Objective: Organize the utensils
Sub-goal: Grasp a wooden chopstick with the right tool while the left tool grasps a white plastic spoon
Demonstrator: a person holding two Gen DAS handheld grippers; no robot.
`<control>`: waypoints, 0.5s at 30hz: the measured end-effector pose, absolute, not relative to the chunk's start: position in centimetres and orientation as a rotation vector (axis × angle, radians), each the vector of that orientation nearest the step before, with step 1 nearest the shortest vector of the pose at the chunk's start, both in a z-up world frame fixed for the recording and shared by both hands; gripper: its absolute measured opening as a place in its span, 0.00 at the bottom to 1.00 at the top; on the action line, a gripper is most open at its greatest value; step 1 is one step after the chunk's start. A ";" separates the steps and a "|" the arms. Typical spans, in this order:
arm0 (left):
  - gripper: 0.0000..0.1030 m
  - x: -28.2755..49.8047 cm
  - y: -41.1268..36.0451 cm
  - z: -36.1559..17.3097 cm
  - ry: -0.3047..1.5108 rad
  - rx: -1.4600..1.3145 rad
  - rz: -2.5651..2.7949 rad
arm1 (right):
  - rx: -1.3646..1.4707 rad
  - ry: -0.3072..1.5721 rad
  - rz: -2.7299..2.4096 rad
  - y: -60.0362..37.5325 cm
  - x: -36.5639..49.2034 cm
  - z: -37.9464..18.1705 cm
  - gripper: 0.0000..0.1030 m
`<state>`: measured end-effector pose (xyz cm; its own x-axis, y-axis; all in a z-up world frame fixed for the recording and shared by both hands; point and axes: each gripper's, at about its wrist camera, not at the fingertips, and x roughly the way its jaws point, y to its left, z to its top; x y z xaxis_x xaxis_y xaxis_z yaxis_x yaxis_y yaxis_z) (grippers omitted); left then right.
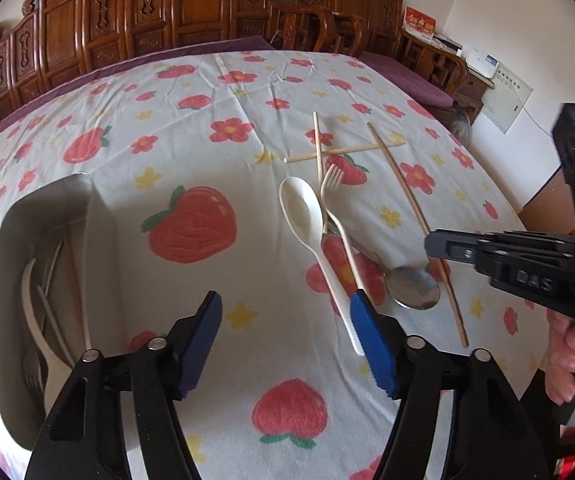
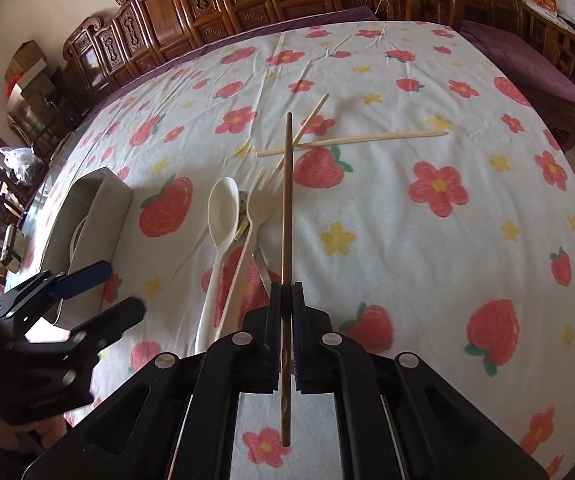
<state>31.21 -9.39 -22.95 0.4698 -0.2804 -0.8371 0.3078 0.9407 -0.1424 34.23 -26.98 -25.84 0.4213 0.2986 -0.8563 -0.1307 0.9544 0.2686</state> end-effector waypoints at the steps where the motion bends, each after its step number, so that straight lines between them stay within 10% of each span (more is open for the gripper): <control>1: 0.57 31.5 -9.7 -23.1 1.026 0.030 -0.361 | 0.174 1.101 0.273 -27.3 34.1 -25.7 0.06; 15: 0.22 35.7 -13.7 -26.0 1.130 0.054 -0.351 | 0.166 1.080 0.275 -29.6 32.5 -25.8 0.06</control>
